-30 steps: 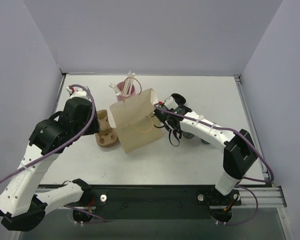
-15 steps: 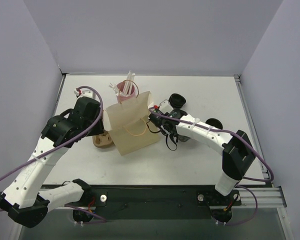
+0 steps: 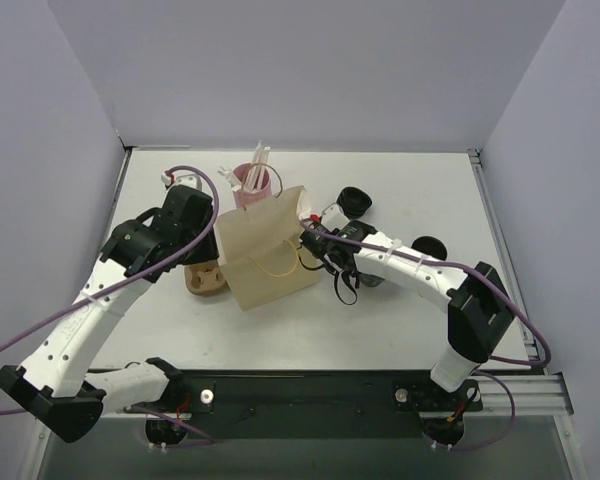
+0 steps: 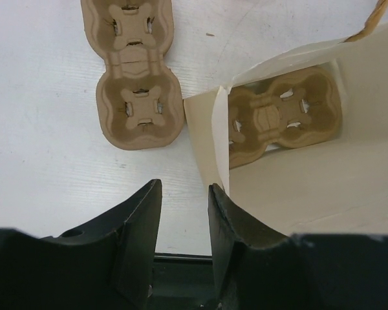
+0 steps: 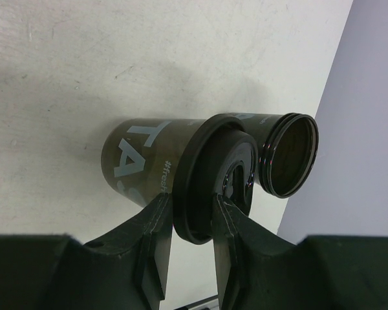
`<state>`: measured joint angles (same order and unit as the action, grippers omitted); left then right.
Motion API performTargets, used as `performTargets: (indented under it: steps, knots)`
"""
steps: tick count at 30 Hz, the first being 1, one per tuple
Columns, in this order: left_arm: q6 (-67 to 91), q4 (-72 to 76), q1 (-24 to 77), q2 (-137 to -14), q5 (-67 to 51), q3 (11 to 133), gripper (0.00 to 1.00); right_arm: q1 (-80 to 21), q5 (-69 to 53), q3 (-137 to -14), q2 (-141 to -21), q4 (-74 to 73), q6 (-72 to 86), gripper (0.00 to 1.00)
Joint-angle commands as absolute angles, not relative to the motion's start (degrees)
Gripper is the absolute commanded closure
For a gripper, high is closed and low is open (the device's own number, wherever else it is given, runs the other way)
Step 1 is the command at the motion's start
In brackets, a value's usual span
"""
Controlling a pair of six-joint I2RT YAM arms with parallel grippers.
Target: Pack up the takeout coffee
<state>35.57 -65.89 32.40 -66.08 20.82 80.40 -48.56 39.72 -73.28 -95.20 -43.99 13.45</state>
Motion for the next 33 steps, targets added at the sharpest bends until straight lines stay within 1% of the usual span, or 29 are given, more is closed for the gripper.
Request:
performTargets:
  steps: [1,4,11,12,14,16,19,25,28,33]
  knots:
    - [35.8,-61.8,32.0,-66.8,20.5,80.9,0.56,-49.3,41.4,-72.2,-92.7,-47.3,13.4,0.74]
    - [35.5,-61.1,32.0,-67.4,19.3,82.0,0.58,-49.6,41.1,-72.1,-93.1,-47.8,13.9,0.7]
    - [35.4,-60.8,32.0,-68.9,17.5,82.8,0.59,-49.8,40.7,-70.6,-92.8,-48.3,15.5,0.62]
    - [35.4,-60.9,32.0,-69.0,17.7,82.9,0.59,-49.8,41.0,-70.2,-92.7,-48.3,15.6,0.59]
    - [35.4,-61.1,31.9,-68.9,17.9,82.8,0.59,-49.8,40.9,-69.9,-92.5,-48.3,15.6,0.56]
    - [35.4,-61.1,31.9,-68.8,17.9,82.7,0.59,-49.8,40.7,-69.5,-92.1,-48.3,15.8,0.55]
    - [35.4,-61.0,31.7,-68.9,18.0,82.5,0.59,-49.7,40.2,-69.4,-91.7,-48.3,16.0,0.58]
    - [35.0,-61.3,31.4,-69.0,18.7,83.1,0.59,-46.7,36.7,-70.2,-88.1,-48.3,17.3,0.57]
    - [35.0,-61.3,31.3,-69.3,18.6,83.1,0.59,-44.7,34.1,-71.2,-86.6,-48.3,16.6,0.53]
    - [34.1,-61.1,31.2,-70.0,18.5,83.9,0.59,-41.1,26.4,-72.6,-84.8,-50.1,18.1,0.49]
